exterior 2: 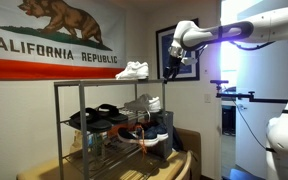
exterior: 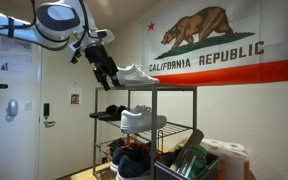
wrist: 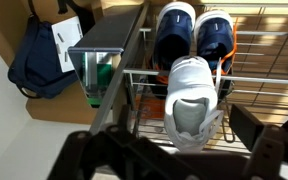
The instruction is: Move the white sneaker to the rail below it
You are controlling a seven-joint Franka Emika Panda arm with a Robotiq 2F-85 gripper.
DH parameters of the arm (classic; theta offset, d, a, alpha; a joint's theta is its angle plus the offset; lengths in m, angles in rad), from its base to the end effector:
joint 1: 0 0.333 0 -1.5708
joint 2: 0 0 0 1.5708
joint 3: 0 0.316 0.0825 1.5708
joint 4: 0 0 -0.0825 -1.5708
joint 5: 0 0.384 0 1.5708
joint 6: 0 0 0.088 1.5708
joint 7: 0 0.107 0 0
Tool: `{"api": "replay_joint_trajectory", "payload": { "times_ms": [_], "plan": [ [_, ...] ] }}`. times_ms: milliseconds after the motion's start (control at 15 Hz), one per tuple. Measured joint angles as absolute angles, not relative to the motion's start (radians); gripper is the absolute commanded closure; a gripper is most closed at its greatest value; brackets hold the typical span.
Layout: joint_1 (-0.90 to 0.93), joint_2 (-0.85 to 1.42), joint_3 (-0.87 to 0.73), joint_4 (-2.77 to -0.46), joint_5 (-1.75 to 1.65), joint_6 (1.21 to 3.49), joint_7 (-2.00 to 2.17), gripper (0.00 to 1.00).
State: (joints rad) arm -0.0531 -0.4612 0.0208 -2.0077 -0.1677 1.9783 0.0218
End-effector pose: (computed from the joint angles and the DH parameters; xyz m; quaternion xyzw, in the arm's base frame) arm 0.4393 -0.0225 0.6851 0.9731 -0.0104 0.2128 0.0881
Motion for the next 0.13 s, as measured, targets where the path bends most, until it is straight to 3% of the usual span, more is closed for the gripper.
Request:
{"api": "replay_joint_trajectory", "payload": {
  "times_ms": [133],
  "plan": [
    [-0.053, -0.460, 0.021, -2.009, -0.168, 1.979, 0.023, 0.00]
  ]
}}
